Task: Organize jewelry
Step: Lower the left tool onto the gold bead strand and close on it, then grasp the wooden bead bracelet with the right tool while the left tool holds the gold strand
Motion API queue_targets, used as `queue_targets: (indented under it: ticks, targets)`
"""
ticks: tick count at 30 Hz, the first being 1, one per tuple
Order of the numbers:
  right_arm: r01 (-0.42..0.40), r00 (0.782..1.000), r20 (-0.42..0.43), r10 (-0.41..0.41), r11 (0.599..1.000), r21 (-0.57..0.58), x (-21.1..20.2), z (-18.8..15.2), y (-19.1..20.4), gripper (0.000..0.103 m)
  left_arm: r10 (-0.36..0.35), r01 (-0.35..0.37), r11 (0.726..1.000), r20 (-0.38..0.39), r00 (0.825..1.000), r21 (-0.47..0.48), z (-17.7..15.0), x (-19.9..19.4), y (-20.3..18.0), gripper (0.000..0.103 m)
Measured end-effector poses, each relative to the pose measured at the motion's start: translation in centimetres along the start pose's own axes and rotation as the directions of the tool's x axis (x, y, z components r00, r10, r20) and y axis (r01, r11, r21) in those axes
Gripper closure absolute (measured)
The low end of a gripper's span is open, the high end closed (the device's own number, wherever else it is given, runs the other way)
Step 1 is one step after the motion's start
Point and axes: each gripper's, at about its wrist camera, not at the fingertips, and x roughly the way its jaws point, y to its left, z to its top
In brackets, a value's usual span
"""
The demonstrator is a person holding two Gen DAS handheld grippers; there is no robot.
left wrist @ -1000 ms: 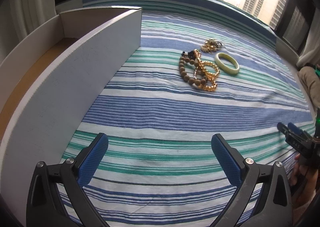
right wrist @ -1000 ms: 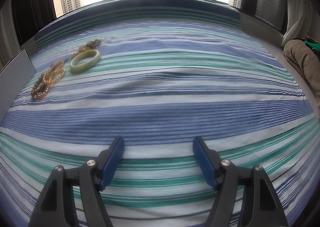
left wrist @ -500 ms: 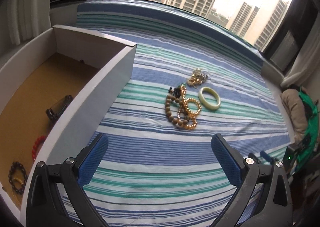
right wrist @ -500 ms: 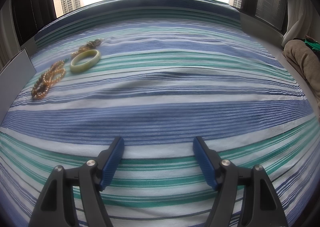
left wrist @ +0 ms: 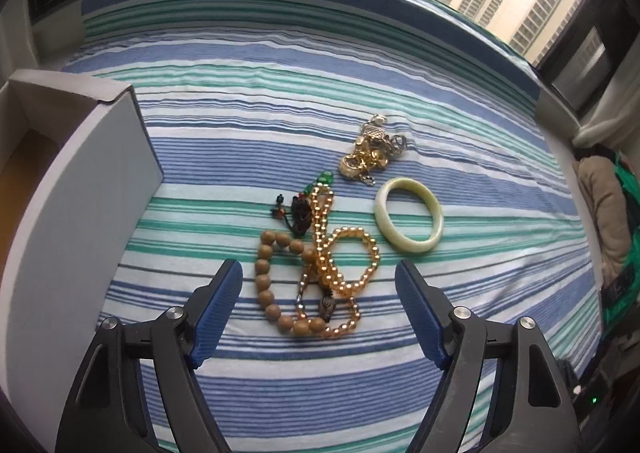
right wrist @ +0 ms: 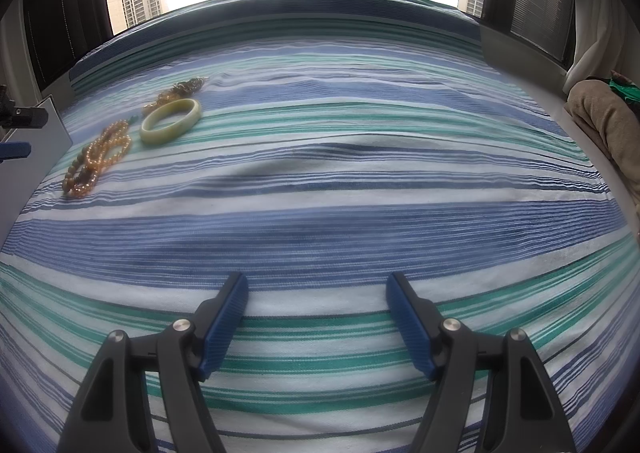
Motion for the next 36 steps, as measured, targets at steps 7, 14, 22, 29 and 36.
queue_targets:
  ticks: [7,14,22,29,36]
  targets:
    - [0.0,1.0,0.0,0.0,1.0,0.0,0.0,0.0,0.0,0.03,0.117,-0.115,0.993,-0.114,0.987,0.03,-0.2,5.3,-1.4,0.06]
    - [0.0,1.0,0.0,0.0,1.0,0.0,0.0,0.0,0.0,0.03,0.041,-0.038,0.999,-0.108,0.993,0.031,0.1,1.9,-2.1,0.094]
    - [0.0,1.0,0.0,0.0,1.0,0.0,0.0,0.0,0.0,0.03,-0.119,0.116,0.991,0.046,0.992,0.058,1.4,-9.5,-3.2,0.094]
    - [0.0,1.0,0.0,0.0,1.0,0.0,0.0,0.0,0.0,0.03,-0.219,0.219,0.975,0.001,0.976,0.037,0.3,-12.3,-2.7,0.094]
    - [-0.001,1.0,0.0,0.001,1.0,0.001,0.0,0.0,0.0,0.03,-0.26,0.26,0.966,-0.037,0.965,-0.008,-4.2,-12.2,0.2,0.093]
